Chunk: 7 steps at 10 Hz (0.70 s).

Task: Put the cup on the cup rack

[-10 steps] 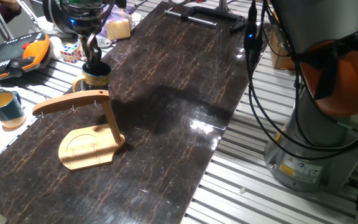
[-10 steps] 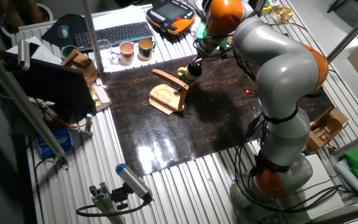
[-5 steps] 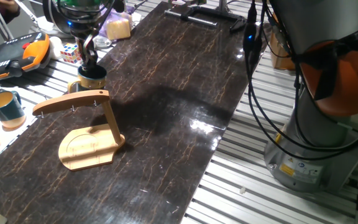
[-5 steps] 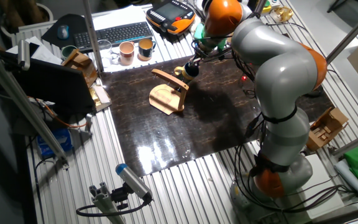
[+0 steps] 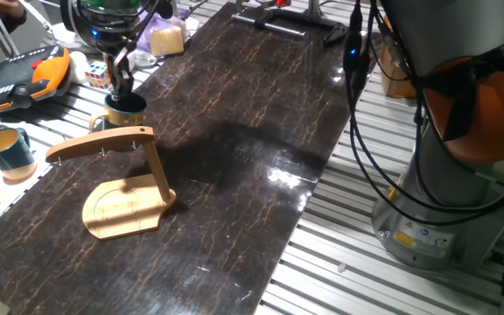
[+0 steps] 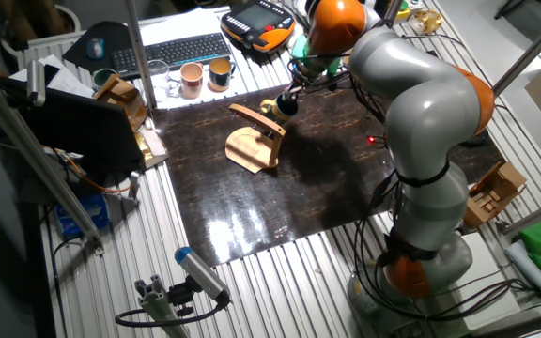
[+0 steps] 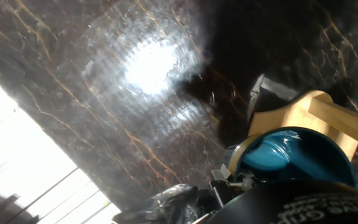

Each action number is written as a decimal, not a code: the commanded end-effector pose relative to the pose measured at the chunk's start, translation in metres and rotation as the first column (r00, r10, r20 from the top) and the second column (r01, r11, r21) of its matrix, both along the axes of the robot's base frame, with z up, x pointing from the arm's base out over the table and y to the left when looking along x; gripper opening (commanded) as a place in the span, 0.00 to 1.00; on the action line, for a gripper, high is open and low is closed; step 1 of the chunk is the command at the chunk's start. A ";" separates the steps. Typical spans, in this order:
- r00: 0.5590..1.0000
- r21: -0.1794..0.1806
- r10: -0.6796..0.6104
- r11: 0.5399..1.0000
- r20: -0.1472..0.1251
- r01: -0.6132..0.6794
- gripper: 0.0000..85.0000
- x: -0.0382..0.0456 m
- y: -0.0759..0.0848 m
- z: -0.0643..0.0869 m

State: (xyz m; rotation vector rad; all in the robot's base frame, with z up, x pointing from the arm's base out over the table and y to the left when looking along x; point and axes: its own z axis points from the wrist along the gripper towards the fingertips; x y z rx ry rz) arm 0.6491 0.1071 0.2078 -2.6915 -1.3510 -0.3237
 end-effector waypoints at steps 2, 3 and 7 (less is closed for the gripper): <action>1.000 0.004 -0.006 1.000 0.008 0.006 0.01 -0.0024 0.005 -0.001; 1.000 0.007 -0.008 1.000 0.009 0.008 0.01 -0.0038 0.009 -0.002; 1.000 0.002 -0.011 1.000 0.009 0.011 0.01 -0.0026 0.010 -0.006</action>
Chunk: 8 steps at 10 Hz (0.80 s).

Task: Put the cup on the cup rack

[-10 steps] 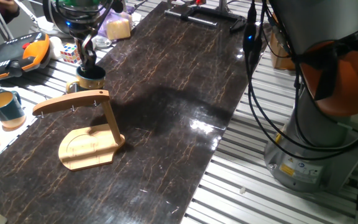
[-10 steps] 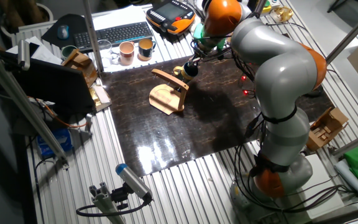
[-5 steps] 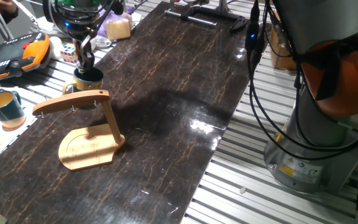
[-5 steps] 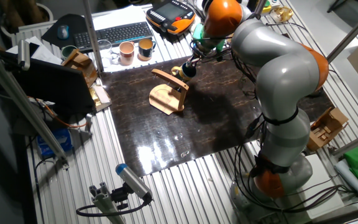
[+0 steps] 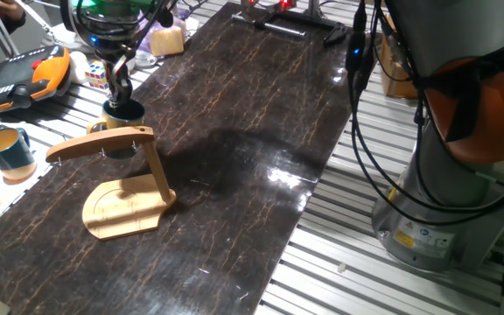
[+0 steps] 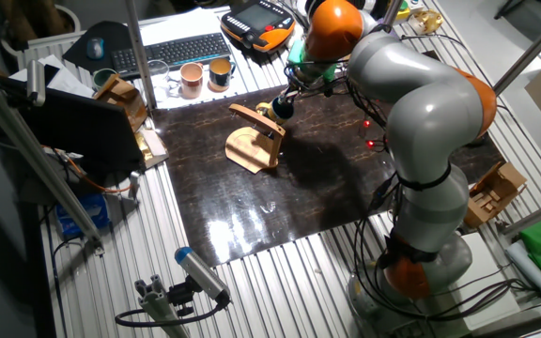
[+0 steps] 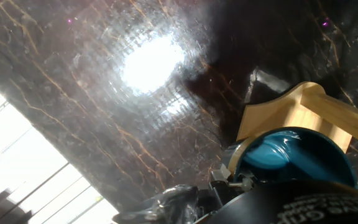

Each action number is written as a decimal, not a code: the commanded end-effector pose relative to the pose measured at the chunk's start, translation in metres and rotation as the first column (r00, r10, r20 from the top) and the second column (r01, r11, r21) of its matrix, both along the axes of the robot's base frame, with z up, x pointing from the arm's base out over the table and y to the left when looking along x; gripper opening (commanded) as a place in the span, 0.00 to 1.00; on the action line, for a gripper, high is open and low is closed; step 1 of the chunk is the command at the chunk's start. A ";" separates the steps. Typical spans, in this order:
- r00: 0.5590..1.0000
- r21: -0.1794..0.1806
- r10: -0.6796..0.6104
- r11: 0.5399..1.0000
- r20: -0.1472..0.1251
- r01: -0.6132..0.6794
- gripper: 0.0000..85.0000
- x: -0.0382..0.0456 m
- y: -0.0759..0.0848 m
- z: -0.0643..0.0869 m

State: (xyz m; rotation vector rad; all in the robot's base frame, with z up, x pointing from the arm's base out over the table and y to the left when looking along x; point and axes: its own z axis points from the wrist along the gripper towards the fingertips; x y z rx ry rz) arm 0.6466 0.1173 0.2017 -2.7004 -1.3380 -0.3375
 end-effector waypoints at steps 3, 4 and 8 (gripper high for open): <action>1.000 0.003 -0.001 1.000 0.000 0.001 0.01 0.0005 -0.001 -0.001; 1.000 0.000 0.000 1.000 -0.008 0.000 0.01 0.0005 -0.001 -0.001; 0.997 -0.062 0.041 0.997 -0.072 -0.045 0.01 0.0005 -0.001 -0.001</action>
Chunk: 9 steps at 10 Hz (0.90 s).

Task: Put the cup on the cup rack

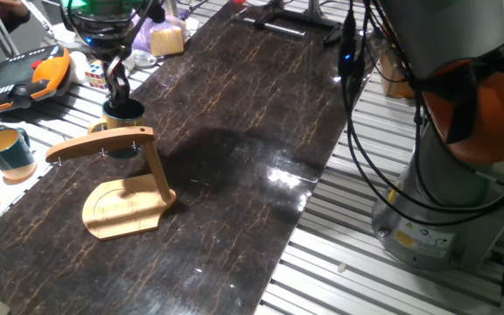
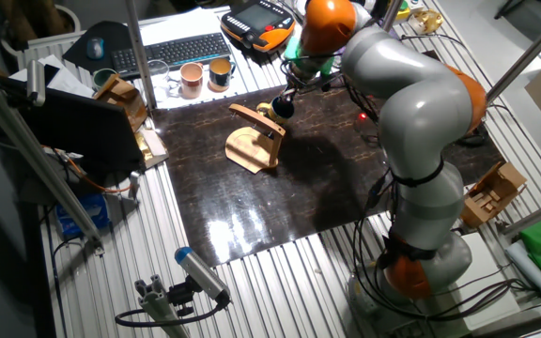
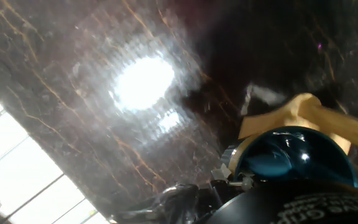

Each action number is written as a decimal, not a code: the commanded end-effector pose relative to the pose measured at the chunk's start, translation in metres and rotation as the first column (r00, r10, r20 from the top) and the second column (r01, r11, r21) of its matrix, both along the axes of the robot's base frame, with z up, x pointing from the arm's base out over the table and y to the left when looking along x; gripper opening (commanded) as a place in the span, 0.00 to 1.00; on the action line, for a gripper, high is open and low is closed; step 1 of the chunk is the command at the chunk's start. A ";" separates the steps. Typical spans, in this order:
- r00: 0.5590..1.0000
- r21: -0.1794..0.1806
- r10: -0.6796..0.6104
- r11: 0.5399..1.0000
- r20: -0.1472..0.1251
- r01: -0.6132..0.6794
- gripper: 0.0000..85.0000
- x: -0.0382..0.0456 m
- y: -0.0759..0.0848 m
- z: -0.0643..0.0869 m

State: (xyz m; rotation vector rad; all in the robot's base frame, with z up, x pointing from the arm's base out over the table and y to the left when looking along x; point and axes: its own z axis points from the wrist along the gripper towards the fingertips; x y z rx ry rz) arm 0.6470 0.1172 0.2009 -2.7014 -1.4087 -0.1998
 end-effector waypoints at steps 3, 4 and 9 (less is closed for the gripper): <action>0.997 -0.053 0.077 0.996 -0.014 -0.078 0.01 0.0001 -0.001 0.000; 0.996 -0.057 0.083 0.995 -0.028 -0.084 0.01 0.0001 -0.001 0.000; 0.998 0.010 0.055 0.998 0.026 -0.056 0.01 0.0039 0.004 -0.005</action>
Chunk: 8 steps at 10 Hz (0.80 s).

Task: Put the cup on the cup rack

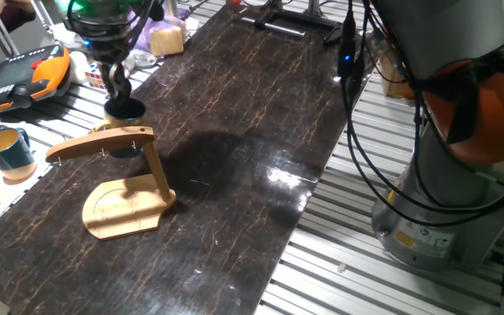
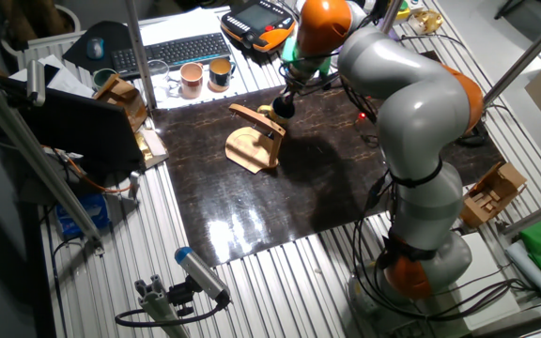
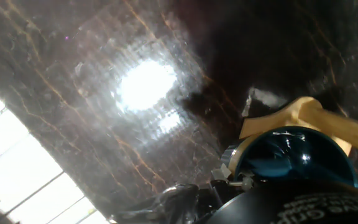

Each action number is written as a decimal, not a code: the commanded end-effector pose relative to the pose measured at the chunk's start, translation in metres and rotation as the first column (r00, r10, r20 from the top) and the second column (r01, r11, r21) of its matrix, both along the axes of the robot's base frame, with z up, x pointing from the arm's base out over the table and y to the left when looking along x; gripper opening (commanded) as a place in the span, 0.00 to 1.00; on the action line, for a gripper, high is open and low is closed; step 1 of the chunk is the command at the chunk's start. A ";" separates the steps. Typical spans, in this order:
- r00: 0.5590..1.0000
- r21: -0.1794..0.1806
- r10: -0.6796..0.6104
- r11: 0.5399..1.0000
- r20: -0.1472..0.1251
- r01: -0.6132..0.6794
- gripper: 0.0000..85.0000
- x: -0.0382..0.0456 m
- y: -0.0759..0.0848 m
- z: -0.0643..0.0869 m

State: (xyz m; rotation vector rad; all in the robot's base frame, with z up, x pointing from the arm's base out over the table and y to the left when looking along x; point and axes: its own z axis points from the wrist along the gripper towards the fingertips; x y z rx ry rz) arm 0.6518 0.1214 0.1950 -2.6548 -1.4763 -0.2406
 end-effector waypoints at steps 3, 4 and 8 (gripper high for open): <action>1.000 0.028 -0.009 1.000 0.008 0.009 0.01 0.0055 0.001 -0.001; 1.000 0.048 -0.003 0.999 0.014 0.002 0.01 0.0060 0.000 0.000; 0.997 0.101 0.041 0.994 0.064 -0.048 0.01 0.0102 0.004 0.004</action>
